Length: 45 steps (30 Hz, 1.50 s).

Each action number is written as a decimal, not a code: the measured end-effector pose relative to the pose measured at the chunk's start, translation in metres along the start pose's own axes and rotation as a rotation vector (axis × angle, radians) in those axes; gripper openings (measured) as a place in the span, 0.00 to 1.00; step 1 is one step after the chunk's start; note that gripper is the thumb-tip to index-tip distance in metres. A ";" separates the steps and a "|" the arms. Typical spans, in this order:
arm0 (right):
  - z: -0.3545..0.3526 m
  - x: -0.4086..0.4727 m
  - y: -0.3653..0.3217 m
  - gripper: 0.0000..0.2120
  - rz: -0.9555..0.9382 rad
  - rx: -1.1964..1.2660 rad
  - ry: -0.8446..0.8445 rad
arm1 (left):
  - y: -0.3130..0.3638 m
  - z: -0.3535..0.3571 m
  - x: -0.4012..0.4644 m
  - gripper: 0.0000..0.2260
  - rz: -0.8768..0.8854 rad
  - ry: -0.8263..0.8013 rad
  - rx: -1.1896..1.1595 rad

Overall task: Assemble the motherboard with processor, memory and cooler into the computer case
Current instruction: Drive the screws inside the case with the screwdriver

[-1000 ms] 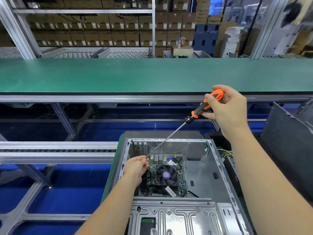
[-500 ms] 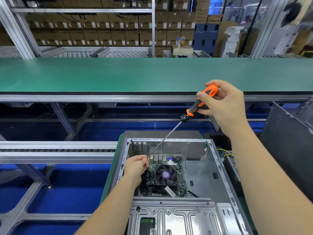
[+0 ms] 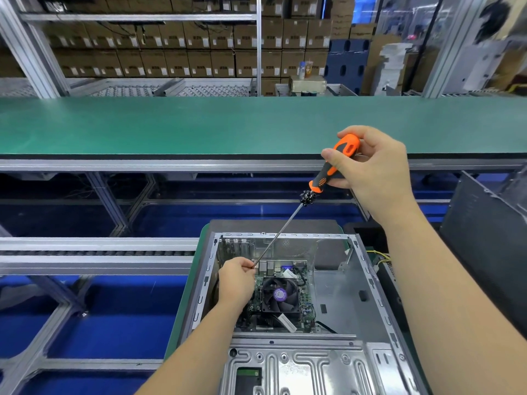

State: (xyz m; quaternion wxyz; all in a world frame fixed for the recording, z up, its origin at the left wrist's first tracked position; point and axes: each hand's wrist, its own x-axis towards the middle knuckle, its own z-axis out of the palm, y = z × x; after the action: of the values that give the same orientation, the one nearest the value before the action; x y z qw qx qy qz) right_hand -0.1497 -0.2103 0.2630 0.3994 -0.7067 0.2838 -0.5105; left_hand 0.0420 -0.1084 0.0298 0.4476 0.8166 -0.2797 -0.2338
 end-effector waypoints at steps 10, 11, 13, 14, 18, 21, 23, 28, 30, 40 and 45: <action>-0.001 -0.003 -0.013 0.14 -0.050 0.000 -0.168 | 0.002 0.004 -0.005 0.06 0.187 -0.007 0.390; -0.001 -0.003 -0.015 0.15 -0.052 0.012 -0.194 | 0.003 0.004 -0.005 0.07 0.204 -0.013 0.417; 0.000 -0.003 -0.018 0.16 -0.056 0.036 -0.233 | 0.004 0.003 -0.004 0.08 0.217 -0.038 0.477; 0.001 -0.003 -0.019 0.16 -0.059 0.046 -0.239 | 0.004 0.003 -0.004 0.08 0.225 -0.049 0.515; 0.011 -0.005 -0.020 0.15 -0.119 -0.028 -0.211 | 0.008 -0.005 0.003 0.05 0.292 -0.073 0.634; 0.019 -0.005 -0.021 0.15 -0.145 -0.059 -0.201 | 0.013 -0.014 0.011 0.05 0.318 -0.116 0.735; 0.025 -0.004 -0.022 0.15 -0.156 -0.068 -0.203 | 0.019 -0.019 0.015 0.04 0.321 -0.154 0.777; 0.037 -0.001 -0.023 0.15 -0.181 -0.095 -0.204 | 0.024 -0.024 0.023 0.07 0.325 -0.174 0.789; 0.039 0.000 -0.023 0.15 -0.182 -0.103 -0.201 | 0.021 -0.025 0.023 0.09 0.323 -0.162 0.758; 0.034 0.005 -0.021 0.15 -0.161 -0.121 -0.155 | 0.013 -0.021 0.019 0.07 0.325 -0.119 0.577; 0.036 0.005 -0.018 0.14 -0.152 -0.104 -0.141 | 0.011 -0.021 0.017 0.06 0.337 -0.084 0.543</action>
State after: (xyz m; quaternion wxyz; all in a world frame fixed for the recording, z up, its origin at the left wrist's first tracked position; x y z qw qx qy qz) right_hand -0.1142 -0.1950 0.2746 0.3416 -0.7801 0.2266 -0.4727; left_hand 0.0650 -0.1120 0.0469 0.2341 0.8380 -0.4812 -0.1067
